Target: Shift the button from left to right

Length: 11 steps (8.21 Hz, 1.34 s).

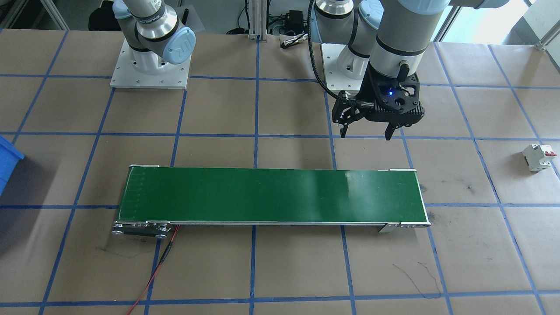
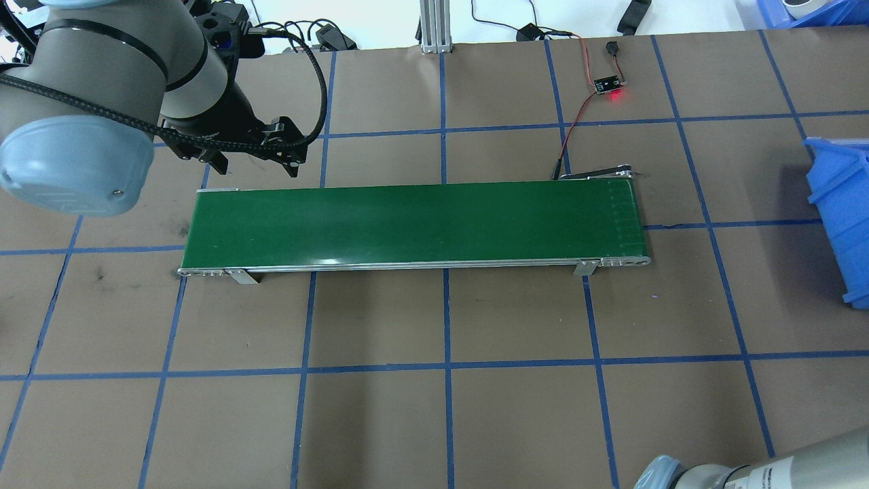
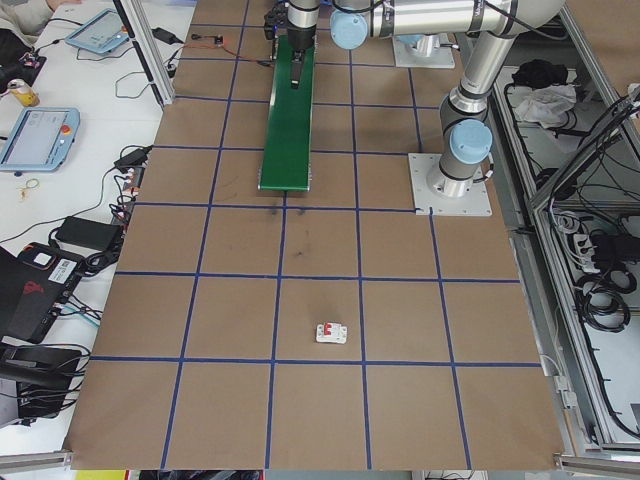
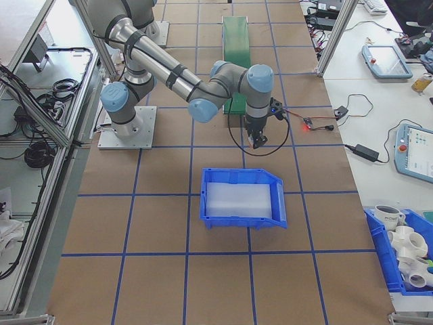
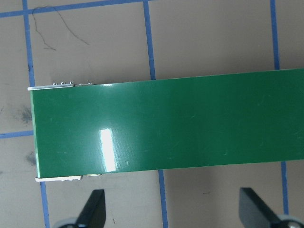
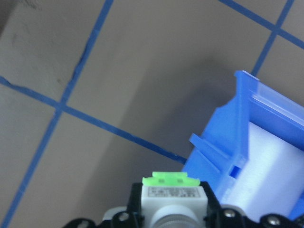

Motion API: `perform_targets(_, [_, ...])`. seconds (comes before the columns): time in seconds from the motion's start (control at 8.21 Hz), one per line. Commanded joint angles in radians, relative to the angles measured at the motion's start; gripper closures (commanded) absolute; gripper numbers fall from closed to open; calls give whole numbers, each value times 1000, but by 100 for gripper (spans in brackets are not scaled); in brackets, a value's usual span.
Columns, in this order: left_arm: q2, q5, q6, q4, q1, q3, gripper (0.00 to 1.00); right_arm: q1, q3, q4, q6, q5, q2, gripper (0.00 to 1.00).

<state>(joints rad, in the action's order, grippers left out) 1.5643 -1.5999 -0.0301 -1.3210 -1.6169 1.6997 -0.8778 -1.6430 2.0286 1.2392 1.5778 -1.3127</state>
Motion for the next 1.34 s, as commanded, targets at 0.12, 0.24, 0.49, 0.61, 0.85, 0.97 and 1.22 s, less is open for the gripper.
perform_targets(0.12, [-7,121,50,3,-1,4,0,152,23,143,489,-74,149,94])
perform_targets(0.24, [8,123,49,6,-1,6,0,152,22,168,567,-76,183,92])
perform_targets(0.49, [0,109,47,9,-1,-3,0,158,22,195,721,-68,263,89])
perform_targets(0.61, [-15,109,49,5,-1,6,0,158,19,196,770,-67,280,84])
perform_targets(0.85, [2,103,49,12,-1,5,0,158,11,196,824,-58,285,60])
perform_targets(0.97, [-1,94,52,5,-1,3,0,158,9,194,824,-53,277,21])
perform_targets(1.22, [8,94,78,11,-2,-2,0,158,8,182,824,-51,204,0])
